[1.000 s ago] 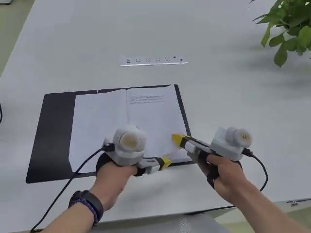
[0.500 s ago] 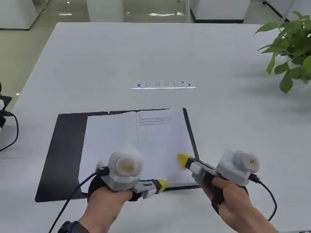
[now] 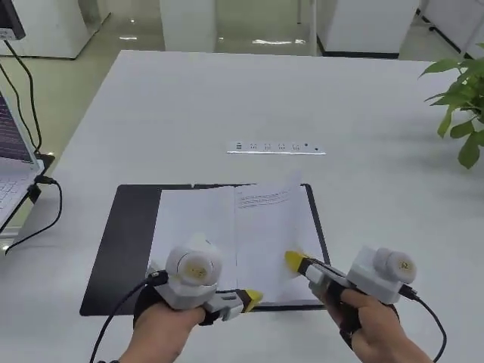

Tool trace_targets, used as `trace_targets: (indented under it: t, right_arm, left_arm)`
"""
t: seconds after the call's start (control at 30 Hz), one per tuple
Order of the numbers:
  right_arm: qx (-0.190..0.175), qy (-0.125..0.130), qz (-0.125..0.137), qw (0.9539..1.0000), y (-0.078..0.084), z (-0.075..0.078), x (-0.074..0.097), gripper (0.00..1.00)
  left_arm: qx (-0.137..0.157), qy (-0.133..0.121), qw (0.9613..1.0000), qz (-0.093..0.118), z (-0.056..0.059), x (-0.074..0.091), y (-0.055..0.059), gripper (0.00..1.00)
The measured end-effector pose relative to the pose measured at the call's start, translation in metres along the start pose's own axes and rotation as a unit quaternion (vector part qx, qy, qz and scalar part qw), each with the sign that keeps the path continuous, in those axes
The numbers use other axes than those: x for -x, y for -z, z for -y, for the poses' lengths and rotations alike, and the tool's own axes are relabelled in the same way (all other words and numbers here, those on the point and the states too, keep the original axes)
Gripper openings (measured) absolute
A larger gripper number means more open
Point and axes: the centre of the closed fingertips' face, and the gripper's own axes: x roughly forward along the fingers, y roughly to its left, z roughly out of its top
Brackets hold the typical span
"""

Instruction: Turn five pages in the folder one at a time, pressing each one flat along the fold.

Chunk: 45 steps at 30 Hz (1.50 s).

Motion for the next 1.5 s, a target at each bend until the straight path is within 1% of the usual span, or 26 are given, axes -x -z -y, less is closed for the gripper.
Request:
trace_targets:
  t: [0.27,0.47,0.6,0.7,0.77,1.0,1.27,1.37,1.5]
  right_arm:
    - [0.006,-0.014,-0.007,0.9999,0.004,-0.018,-0.014,0.00]
    - [0.007,-0.019,-0.018,0.9996,0.011,-0.027,-0.023,0.00]
    - [0.010,-0.026,-0.024,0.9993,0.014,-0.036,-0.031,0.00]
    - [0.012,-0.031,-0.028,0.9991,0.017,-0.041,-0.037,0.00]
    - [0.012,-0.033,-0.032,0.9989,0.019,-0.045,-0.041,0.00]
    - [0.014,-0.043,-0.041,0.9981,0.027,-0.057,-0.053,0.00]
    - [0.015,-0.054,-0.055,0.9969,0.035,-0.071,-0.069,0.00]
    - [0.020,-0.060,-0.064,0.9960,0.039,-0.077,-0.075,0.00]
    - [0.019,-0.062,-0.071,0.9954,0.044,-0.080,-0.081,0.00]
  left_arm:
    - [0.012,-0.019,0.9997,0.010,-0.016,0.019,0.004,0.68]
    - [0.021,-0.029,0.9993,0.014,-0.025,0.029,0.009,0.68]
    - [0.026,-0.035,0.9989,0.016,-0.031,0.036,0.013,0.68]
    - [0.032,-0.040,0.9985,0.019,-0.037,0.041,0.015,0.68]
    - [0.035,-0.046,0.9981,0.019,-0.042,0.045,0.018,0.68]
    - [0.045,-0.059,0.9970,0.023,-0.055,0.057,0.024,0.68]
    - [0.053,-0.070,0.9959,0.023,-0.064,0.070,0.032,0.69]
    - [0.053,-0.072,0.9956,0.025,-0.066,0.073,0.032,0.69]
    - [0.056,-0.073,0.9953,0.030,-0.067,0.079,0.032,0.70]
